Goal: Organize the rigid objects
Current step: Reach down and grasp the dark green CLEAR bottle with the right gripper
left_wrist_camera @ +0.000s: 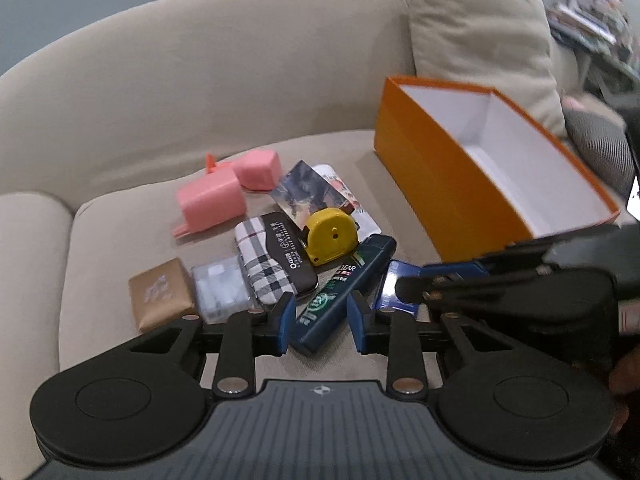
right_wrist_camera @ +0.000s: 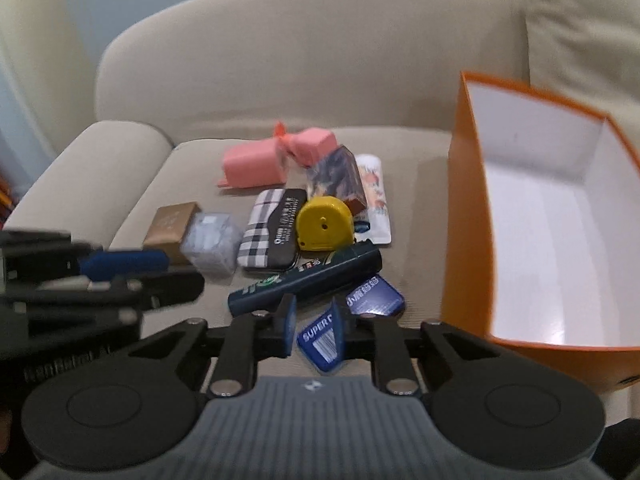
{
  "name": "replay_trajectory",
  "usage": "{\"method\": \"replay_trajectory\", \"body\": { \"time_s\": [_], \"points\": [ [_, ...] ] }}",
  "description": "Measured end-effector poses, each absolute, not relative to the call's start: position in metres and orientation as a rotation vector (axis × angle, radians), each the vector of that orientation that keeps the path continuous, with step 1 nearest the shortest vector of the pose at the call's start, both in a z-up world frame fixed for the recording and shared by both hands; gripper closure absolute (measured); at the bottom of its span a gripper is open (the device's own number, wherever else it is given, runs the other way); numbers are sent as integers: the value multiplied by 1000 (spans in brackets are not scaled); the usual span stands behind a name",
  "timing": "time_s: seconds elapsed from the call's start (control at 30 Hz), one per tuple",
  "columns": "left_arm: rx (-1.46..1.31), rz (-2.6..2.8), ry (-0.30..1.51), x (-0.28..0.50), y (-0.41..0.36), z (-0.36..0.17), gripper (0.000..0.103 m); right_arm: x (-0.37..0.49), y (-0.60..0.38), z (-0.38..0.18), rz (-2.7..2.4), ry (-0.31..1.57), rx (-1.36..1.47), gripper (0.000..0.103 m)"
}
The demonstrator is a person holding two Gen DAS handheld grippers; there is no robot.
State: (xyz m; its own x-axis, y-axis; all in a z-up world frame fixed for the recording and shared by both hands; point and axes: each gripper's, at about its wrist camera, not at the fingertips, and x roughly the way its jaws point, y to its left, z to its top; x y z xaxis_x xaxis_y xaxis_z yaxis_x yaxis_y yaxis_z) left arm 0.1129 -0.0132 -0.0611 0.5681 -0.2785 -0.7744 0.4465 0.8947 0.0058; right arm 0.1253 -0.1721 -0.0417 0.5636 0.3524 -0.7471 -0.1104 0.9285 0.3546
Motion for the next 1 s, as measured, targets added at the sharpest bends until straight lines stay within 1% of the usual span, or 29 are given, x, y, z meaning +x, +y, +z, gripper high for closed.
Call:
{"method": "replay_trajectory", "body": {
  "time_s": [0.03,0.17,0.23,0.43,0.5,0.53,0.6,0.7,0.8,0.87,0.9,1.0],
  "points": [
    [224,-439,877,117,-15,-65,69,132,-171,-46,270,946,296,83],
    [241,-459,908,136,-15,-78,69,155,-168,-61,229,996,315,83],
    [215,-446,933,146,-10,-84,69,165,-172,-68,218,1025,386,79],
    [131,-400,988,162,4,-90,69,183,-173,-88,180,1114,547,72],
    [115,-393,1003,165,7,-93,69,186,-171,-92,180,1116,573,69],
    [112,-389,1005,166,9,-95,69,188,-170,-93,177,1117,575,65],
    [103,-382,1013,167,11,-97,69,192,-168,-96,171,1126,586,61],
    [88,-376,1016,167,13,-98,69,196,-167,-98,164,1133,610,58],
    [84,-370,1014,165,13,-98,69,200,-163,-104,152,1158,630,53],
    [85,-368,1012,165,13,-97,69,199,-163,-108,141,1160,644,54],
    [87,-369,1008,164,13,-95,69,199,-163,-107,138,1158,645,56],
    [85,-374,997,163,13,-89,69,197,-166,-96,128,1139,632,65]
  ]
}}
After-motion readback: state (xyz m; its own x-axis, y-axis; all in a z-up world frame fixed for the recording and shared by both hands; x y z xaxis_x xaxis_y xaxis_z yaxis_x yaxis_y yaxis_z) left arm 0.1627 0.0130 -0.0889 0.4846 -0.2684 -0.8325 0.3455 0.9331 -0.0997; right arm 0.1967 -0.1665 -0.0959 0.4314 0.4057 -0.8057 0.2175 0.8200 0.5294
